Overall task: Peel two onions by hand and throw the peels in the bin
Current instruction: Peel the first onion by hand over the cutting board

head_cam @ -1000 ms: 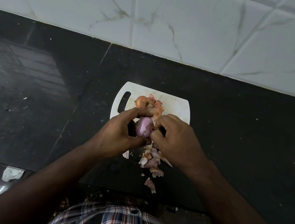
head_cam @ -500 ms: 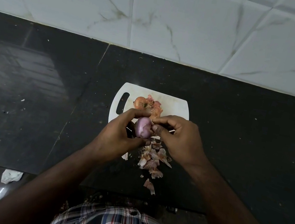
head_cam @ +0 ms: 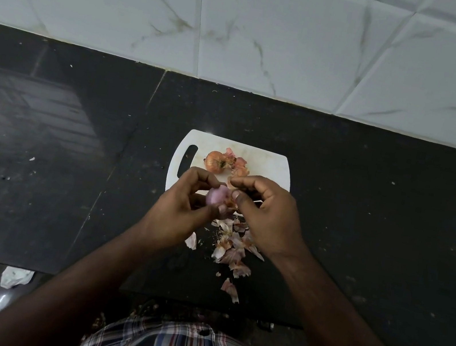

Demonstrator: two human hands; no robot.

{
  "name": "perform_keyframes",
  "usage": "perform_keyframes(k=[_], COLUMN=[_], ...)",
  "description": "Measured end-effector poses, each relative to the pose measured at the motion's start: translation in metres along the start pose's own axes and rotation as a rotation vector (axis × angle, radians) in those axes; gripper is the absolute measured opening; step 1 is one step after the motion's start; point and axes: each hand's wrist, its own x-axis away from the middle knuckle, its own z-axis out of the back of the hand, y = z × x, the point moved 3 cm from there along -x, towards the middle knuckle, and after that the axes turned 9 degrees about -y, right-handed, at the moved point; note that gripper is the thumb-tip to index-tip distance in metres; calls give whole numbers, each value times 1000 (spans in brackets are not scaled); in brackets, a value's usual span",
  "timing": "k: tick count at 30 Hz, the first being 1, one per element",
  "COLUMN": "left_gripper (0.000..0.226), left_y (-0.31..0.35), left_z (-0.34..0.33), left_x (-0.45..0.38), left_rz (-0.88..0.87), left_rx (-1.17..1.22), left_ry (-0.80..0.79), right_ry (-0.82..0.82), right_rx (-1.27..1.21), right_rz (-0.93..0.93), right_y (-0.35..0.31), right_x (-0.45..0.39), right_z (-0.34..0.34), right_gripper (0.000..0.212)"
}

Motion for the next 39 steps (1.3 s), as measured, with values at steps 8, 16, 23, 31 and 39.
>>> perform_keyframes(k=[8, 16, 23, 31, 39], left_gripper=[40, 61, 55, 59, 63], left_y=[-5, -10, -4, -1, -7], left_z=[-4, 1, -7, -12, -15], left_x=[-3, -7, -6, -4, -4], left_rz=[-42, -47, -126, -230, -253], left_rx=[9, -156, -175, -263, -283], left_ry=[40, 48, 88, 124, 120], right_ry=[25, -9, 110, 190, 156], right_rx=[69, 148, 195, -232, -503], right_rz=[-25, 87, 75, -149, -215], right_y=[2, -1, -2, 9, 11], right_x=[0, 0, 0, -8, -8], right_z=[2, 1, -16, -18, -14], right_gripper=[20, 20, 25, 34, 31])
